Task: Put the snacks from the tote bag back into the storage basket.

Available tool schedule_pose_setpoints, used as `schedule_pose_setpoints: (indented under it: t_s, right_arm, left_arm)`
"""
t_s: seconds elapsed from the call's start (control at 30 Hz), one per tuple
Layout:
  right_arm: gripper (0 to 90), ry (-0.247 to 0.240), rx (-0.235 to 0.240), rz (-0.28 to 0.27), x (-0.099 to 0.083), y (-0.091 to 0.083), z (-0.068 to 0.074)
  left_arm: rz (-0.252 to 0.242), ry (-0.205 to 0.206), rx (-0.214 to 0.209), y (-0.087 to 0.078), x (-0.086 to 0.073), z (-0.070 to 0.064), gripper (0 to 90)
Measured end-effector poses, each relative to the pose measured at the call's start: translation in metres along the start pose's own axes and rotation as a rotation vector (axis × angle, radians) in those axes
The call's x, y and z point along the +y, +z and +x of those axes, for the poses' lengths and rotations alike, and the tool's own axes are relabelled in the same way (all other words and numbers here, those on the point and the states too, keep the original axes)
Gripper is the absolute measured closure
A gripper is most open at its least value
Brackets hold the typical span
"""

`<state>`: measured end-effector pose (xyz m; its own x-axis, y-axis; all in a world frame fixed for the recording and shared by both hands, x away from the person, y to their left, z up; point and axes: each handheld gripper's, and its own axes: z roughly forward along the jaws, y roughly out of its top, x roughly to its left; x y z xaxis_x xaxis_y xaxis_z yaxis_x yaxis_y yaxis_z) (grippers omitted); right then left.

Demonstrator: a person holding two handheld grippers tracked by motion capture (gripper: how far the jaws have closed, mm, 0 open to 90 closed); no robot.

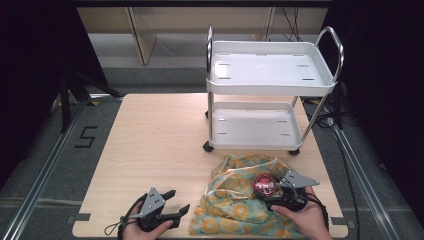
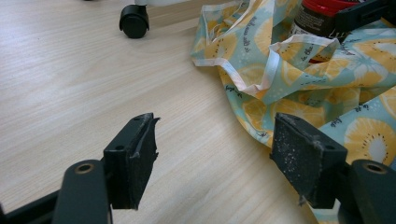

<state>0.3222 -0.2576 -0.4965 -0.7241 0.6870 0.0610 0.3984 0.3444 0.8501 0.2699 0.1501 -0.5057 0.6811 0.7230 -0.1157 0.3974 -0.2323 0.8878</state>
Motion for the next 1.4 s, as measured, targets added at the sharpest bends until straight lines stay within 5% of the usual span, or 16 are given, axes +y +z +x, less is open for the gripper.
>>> schedule_pose_setpoints:
  t_s: [0.5, 0.67, 0.83, 1.27, 1.33, 1.4]
  right_arm:
    - [25.5, -0.012, -0.009, 0.006, 0.0000, 0.0028, 0.0010]
    - [26.2, -0.041, -0.049, 0.006, 0.0013, 0.0019, 0.0043]
    - [26.5, -0.054, -0.067, 0.008, 0.0025, 0.0020, 0.0066]
    - [26.6, -0.042, -0.083, -0.001, 0.0048, -0.0017, 0.0047]
    - [26.7, -0.020, -0.078, 0.004, 0.0048, -0.0018, 0.0063]
    - [26.6, -0.032, -0.076, -0.004, 0.0062, -0.0023, 0.0063]
  left_arm:
    - [0.003, -0.020, 0.001, 0.0005, -0.0007, -0.0008, 30.4]
    - [0.001, -0.029, 0.008, -0.0002, -0.0007, -0.0021, 30.4]
    - [0.001, 0.001, -0.002, -0.0002, -0.0001, -0.0001, 30.4]
    - [-0.001, -0.031, 0.008, -0.0002, -0.0008, -0.0023, 30.4]
    - [0.000, 0.004, 0.000, -0.0003, -0.0001, -0.0003, 30.4]
    - [-0.002, -0.019, 0.003, -0.0006, -0.0006, -0.0008, 30.4]
